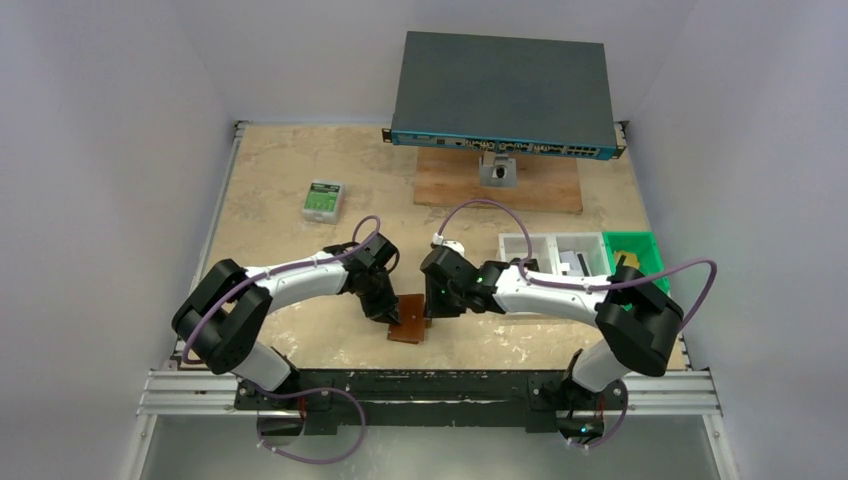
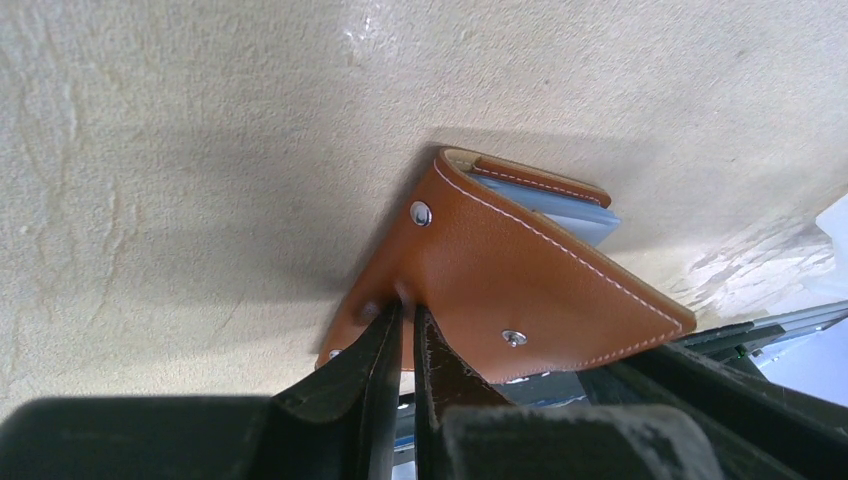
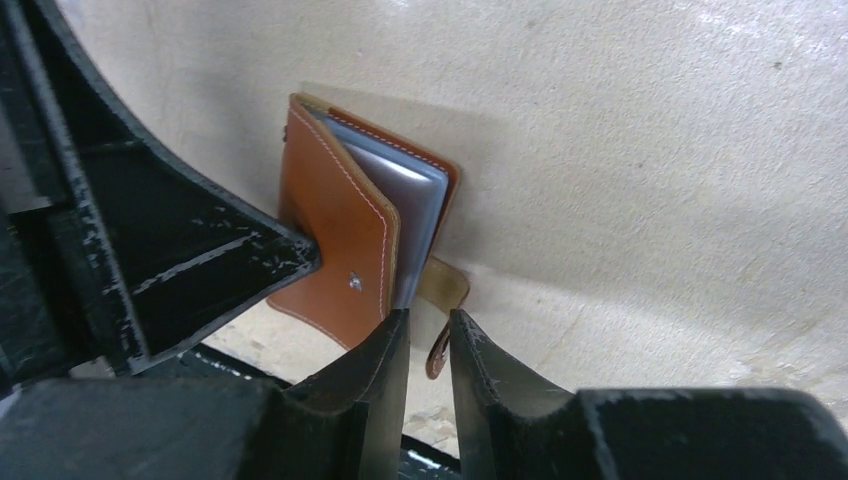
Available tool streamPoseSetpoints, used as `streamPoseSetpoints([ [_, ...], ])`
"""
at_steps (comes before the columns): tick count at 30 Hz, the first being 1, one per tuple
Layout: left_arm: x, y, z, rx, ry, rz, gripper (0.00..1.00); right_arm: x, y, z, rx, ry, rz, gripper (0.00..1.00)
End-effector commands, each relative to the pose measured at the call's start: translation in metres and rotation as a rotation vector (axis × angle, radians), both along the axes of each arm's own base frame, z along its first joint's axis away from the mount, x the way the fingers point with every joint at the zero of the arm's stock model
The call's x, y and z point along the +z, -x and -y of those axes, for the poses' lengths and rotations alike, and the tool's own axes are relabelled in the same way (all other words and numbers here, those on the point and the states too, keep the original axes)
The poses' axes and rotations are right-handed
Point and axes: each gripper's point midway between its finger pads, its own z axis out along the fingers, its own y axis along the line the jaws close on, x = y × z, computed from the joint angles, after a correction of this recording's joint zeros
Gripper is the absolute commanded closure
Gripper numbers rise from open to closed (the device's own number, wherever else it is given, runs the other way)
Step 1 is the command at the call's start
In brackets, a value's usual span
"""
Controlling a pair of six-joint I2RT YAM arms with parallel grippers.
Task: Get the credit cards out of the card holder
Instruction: Close the card holder at the center of the board.
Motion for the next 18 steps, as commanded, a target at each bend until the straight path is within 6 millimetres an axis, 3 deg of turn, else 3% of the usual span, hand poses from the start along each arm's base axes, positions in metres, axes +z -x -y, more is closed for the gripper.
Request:
streamPoseSetpoints([
  [1, -0.014, 0.002, -0.008, 0.013, -0.058, 0.001, 0.91, 0.029, 0.003, -0.024, 0.020, -0.142, 0.006, 0.77],
  [12, -0.015, 0.002, -0.006, 0.006, -0.055, -0.002, 0.92, 0.010, 0.015, -0.007, -0.008, -0.133, -0.025, 0.78],
  [18, -0.014, 0.002, -0.006, 0.003, -0.054, 0.004, 0.92, 0.009, 0.011, -0.020, -0.011, -0.176, -0.027, 0.87],
])
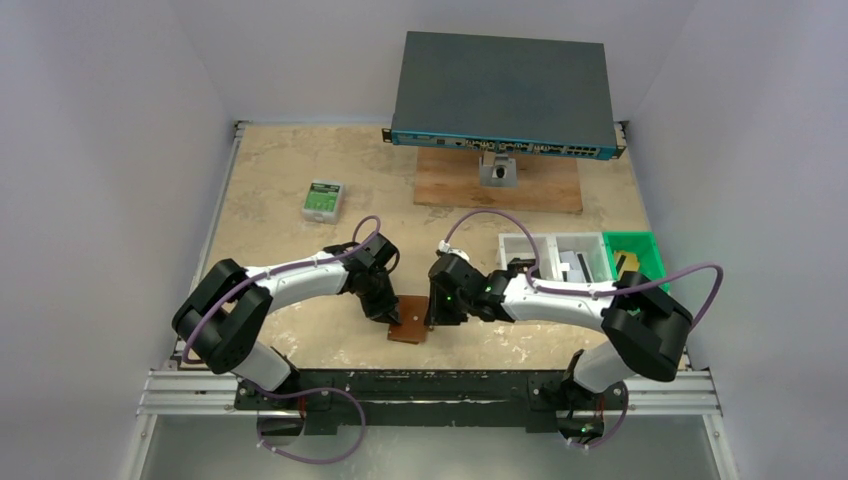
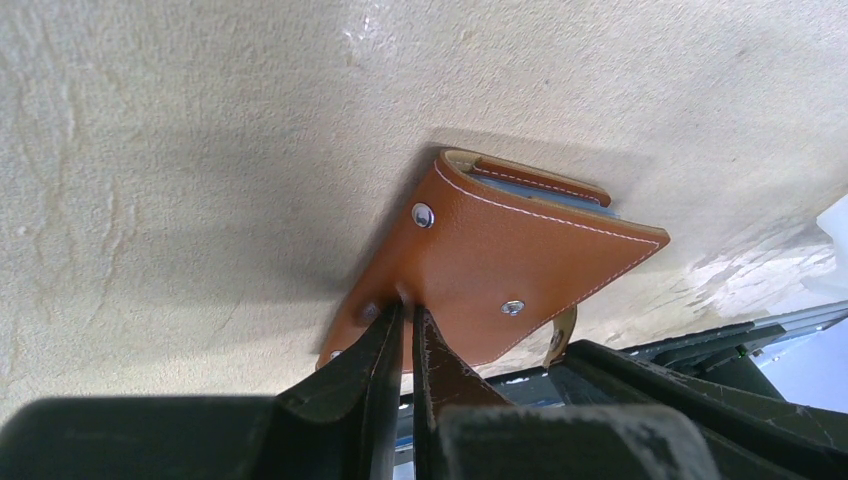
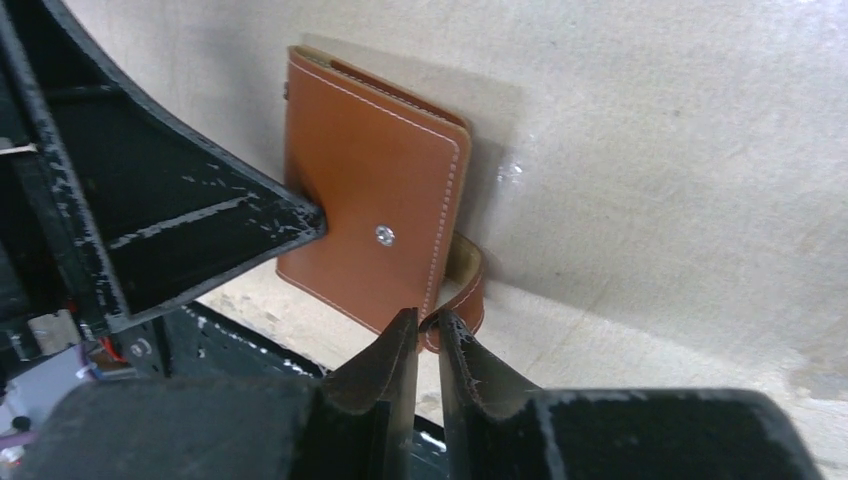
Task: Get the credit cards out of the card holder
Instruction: Close the card holder at the center of the board.
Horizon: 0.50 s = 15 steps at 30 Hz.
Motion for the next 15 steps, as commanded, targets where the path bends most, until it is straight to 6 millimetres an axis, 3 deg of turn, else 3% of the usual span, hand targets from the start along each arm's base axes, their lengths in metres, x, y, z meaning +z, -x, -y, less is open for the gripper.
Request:
streamPoseSetpoints([
  [1, -0.013, 0.002, -0.006, 0.004, -0.052, 0.005, 0.92, 0.015, -0.007, -0.023, 0.002, -0.090, 0.024, 0.88],
  [6, -0.011, 0.001, -0.005, -0.004, -0.048, 0.012, 0.92, 0.012, -0.010, -0.036, 0.029, -0.099, 0.015, 0.95],
  [15, 0.001, -0.003, 0.000, -0.052, -0.025, 0.050, 0.91, -0.023, -0.011, -0.037, 0.025, -0.033, -0.026, 1.00],
])
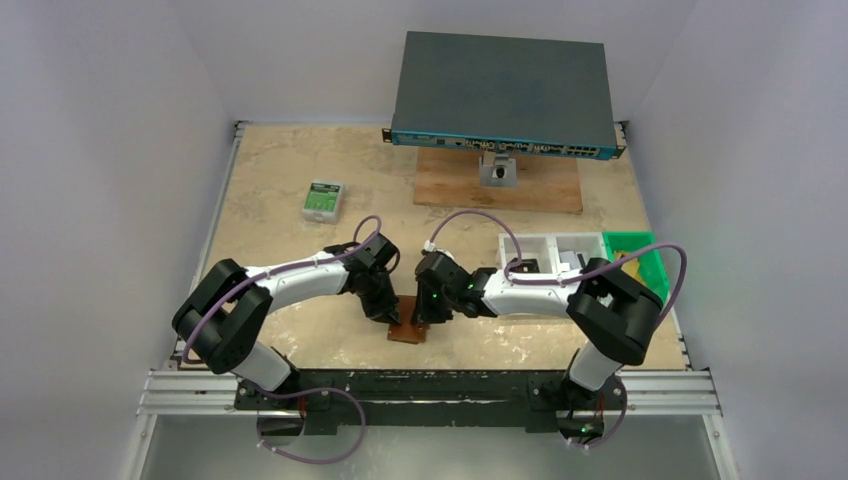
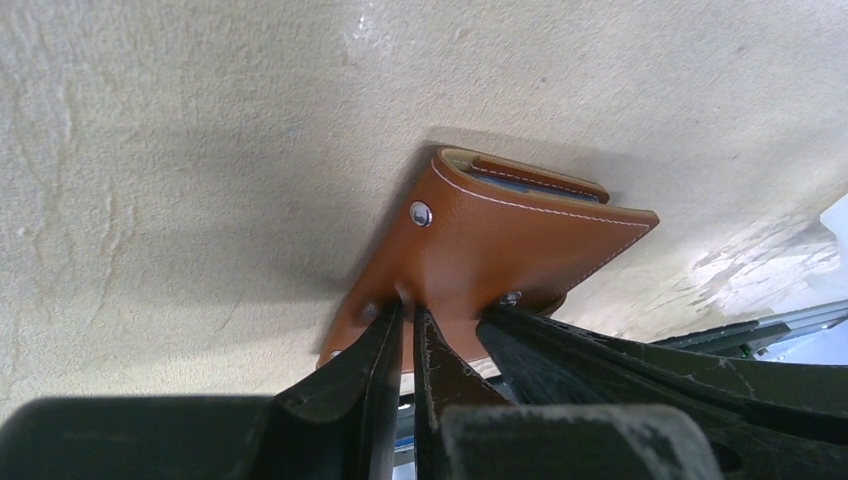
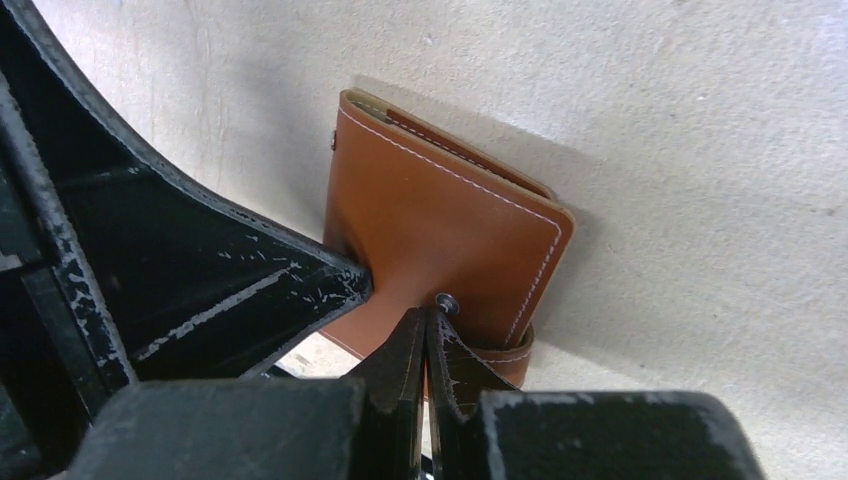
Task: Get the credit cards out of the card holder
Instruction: Close the card holder at the center of the board, then reset both arms
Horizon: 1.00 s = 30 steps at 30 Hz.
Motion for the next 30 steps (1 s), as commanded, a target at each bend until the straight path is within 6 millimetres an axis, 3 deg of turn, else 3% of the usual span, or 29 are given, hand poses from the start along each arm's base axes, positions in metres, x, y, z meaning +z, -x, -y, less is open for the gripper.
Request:
streamPoseSetpoints([
  [1, 0.005, -0.004, 0.000, -0.047, -0.022, 0.058, 0.90, -0.009, -0.001, -0.003, -0.002, 0.015, -0.002, 1.00],
  [5, 0.037, -0.011, -0.003, -0.076, -0.006, 0.143, 0.87, -0.014, 0.003, 0.004, -0.007, 0.024, -0.009, 1.00],
  [9, 0.086, -0.019, -0.011, -0.113, 0.017, 0.295, 0.76, -0.010, 0.004, 0.003, -0.002, 0.012, -0.010, 1.00],
  [12, 0.125, -0.023, -0.026, -0.141, 0.006, 0.429, 0.64, 0.005, -0.002, -0.003, 0.007, -0.015, 0.025, 1.00],
  [14, 0.149, -0.024, -0.037, -0.155, -0.012, 0.504, 0.48, 0.019, -0.008, -0.010, 0.019, -0.037, 0.058, 0.99],
  [16, 0.171, -0.025, -0.048, -0.177, -0.028, 0.584, 0.26, 0.037, -0.016, -0.019, 0.029, -0.058, 0.098, 0.95],
  [18, 0.186, -0.025, -0.059, -0.184, -0.057, 0.626, 0.14, 0.059, -0.026, -0.028, 0.044, -0.078, 0.146, 0.92],
  [21, 0.206, -0.024, -0.073, -0.179, -0.091, 0.681, 0.08, 0.093, -0.042, -0.040, 0.054, -0.098, 0.224, 0.85],
  [24, 0.220, -0.023, -0.084, -0.165, -0.101, 0.739, 0.03, 0.134, -0.056, -0.051, 0.052, -0.141, 0.303, 0.72],
  [27, 0.234, -0.022, -0.093, -0.142, -0.110, 0.787, 0.01, 0.166, -0.065, -0.049, 0.031, -0.173, 0.365, 0.59],
  [30, 0.242, -0.020, -0.102, -0.132, -0.132, 0.806, 0.00, 0.195, -0.070, -0.041, -0.001, -0.201, 0.422, 0.39],
])
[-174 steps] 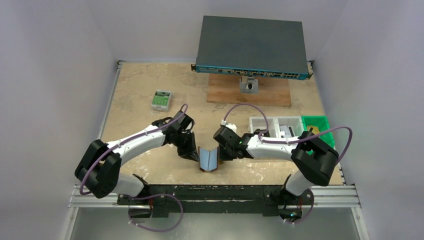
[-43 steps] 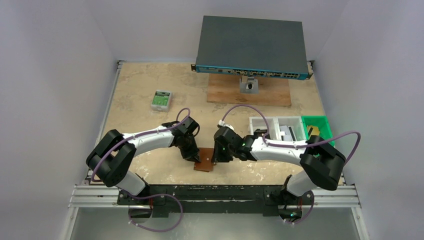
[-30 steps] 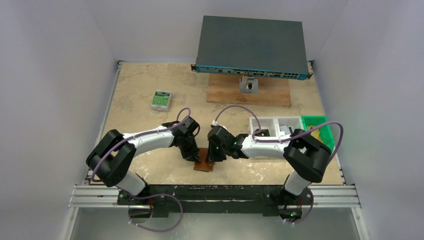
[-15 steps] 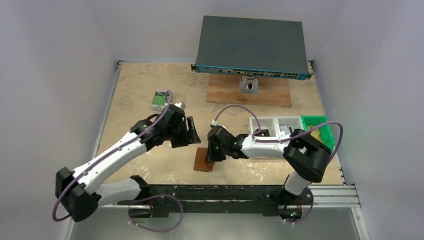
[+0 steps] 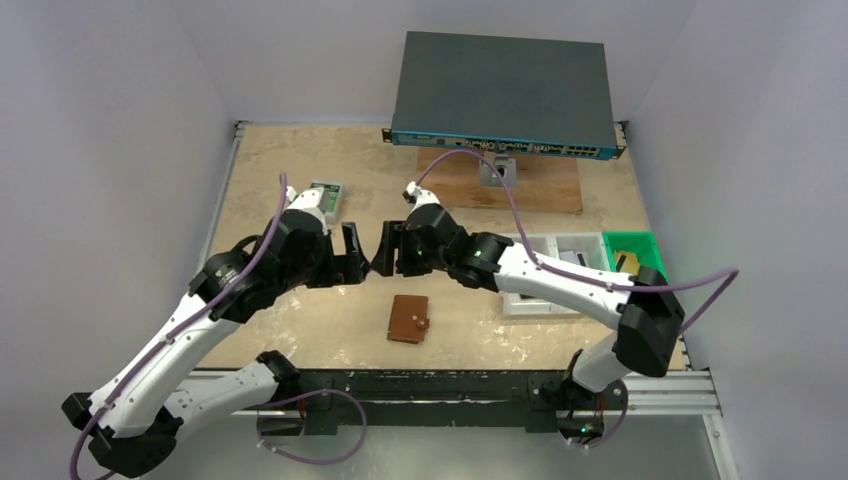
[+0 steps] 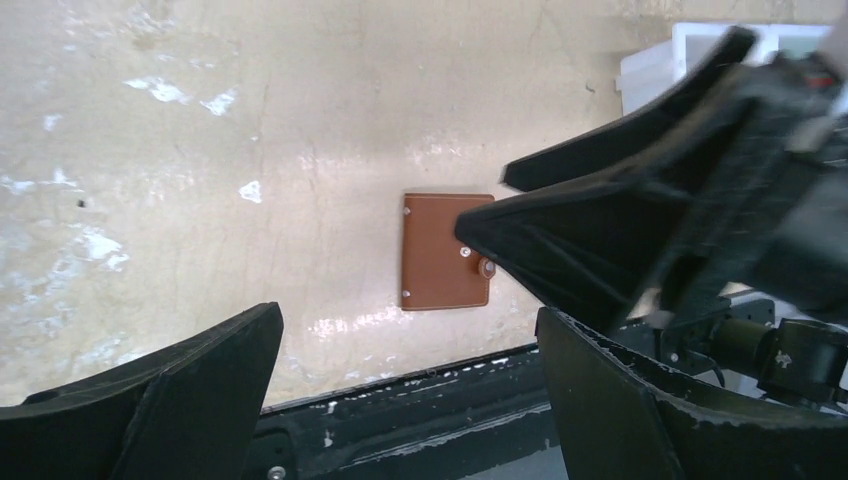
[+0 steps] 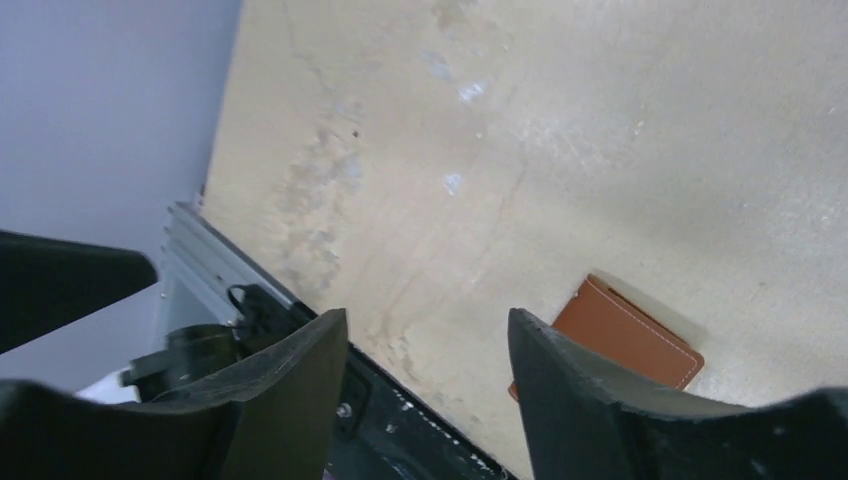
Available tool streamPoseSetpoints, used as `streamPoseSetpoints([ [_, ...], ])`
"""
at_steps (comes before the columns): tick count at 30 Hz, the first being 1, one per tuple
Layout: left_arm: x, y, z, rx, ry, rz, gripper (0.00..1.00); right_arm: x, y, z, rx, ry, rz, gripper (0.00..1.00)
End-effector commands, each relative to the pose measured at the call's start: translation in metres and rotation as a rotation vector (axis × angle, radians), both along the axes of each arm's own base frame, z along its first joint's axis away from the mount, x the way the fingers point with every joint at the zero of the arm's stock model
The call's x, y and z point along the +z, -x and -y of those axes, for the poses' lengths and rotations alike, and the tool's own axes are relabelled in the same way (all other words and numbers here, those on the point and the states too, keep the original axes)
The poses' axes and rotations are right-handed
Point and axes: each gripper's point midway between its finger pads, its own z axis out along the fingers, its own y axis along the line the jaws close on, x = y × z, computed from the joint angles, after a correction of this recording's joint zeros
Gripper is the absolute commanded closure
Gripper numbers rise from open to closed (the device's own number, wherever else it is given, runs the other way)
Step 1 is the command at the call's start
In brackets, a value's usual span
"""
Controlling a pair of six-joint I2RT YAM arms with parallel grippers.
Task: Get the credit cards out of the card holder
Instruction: Reset both arms
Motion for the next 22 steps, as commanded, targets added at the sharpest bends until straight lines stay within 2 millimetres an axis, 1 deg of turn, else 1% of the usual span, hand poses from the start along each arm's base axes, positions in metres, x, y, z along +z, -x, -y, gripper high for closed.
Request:
streamPoseSetpoints([
  [1, 0.023, -0.001, -0.022, 0.030, -0.055, 0.078, 0.00, 0.056, -0.013, 0.018, -0.057, -0.040, 0.130, 0.31],
  [4, 0.027, 0.000, -0.026, 0.036, -0.062, 0.087, 0.00, 0.074, -0.015, 0.032, -0.103, -0.062, 0.176, 0.11],
  [5, 0.028, 0.001, -0.026, 0.036, -0.059, 0.089, 0.00, 0.080, -0.016, 0.037, -0.118, -0.070, 0.191, 0.05],
  [6, 0.028, 0.001, -0.026, 0.036, -0.056, 0.092, 0.00, 0.085, -0.016, 0.042, -0.132, -0.077, 0.204, 0.02],
  [10, 0.029, 0.002, -0.027, 0.028, -0.054, 0.100, 0.00, 0.093, -0.015, 0.062, -0.185, -0.090, 0.235, 0.01],
  [14, 0.028, 0.002, -0.027, 0.024, -0.053, 0.108, 0.00, 0.096, -0.012, 0.080, -0.235, -0.117, 0.251, 0.01],
  [18, 0.027, 0.001, -0.027, 0.024, -0.058, 0.107, 0.00, 0.099, -0.010, 0.088, -0.251, -0.128, 0.263, 0.01],
  [22, 0.025, 0.001, -0.028, 0.037, -0.057, 0.108, 0.00, 0.100, -0.010, 0.091, -0.255, -0.119, 0.269, 0.01],
])
